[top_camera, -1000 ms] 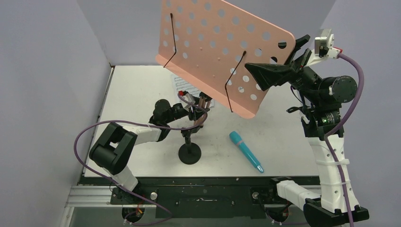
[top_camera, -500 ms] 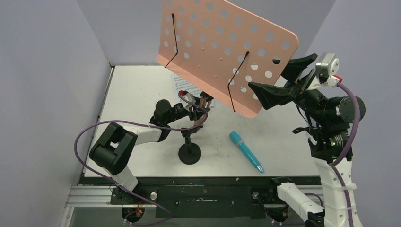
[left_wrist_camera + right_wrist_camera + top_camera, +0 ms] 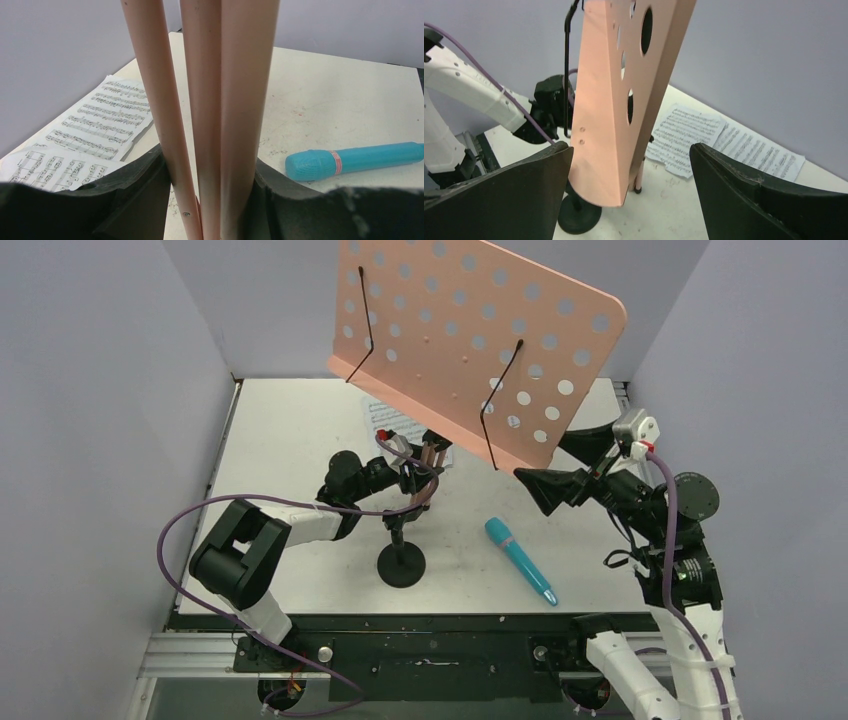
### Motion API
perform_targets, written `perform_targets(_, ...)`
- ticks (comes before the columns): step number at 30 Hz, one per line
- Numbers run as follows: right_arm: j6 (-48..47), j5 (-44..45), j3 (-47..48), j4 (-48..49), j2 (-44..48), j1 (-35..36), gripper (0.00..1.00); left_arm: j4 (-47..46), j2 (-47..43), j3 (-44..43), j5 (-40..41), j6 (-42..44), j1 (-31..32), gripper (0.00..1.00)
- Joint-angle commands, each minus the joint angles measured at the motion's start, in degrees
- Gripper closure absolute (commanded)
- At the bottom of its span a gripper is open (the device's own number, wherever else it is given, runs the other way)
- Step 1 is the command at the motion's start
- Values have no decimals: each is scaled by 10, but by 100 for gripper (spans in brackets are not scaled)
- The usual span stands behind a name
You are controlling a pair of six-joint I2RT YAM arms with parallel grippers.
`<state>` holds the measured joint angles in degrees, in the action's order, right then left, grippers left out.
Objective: Set up the instrument practice props
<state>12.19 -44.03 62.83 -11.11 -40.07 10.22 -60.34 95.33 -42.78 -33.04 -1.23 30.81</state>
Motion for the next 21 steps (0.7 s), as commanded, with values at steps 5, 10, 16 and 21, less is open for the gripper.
perform_targets(5,-64,-32,-31,-35,50,5,10,-67,-32,-6,20,-7,-3,100)
perform_targets(10,-88,-60,-39,-45,51,5,10,-64,-35,-5,21,-5,-3,100)
perform_targets(16,-118,-53,-90,-64,67,5,10,-64,-37,-5,20,-9,-4,100)
perform_targets(21,-117,-56,-139,-55,76,5,10,-64,-38,-5,10,-14,-7,100)
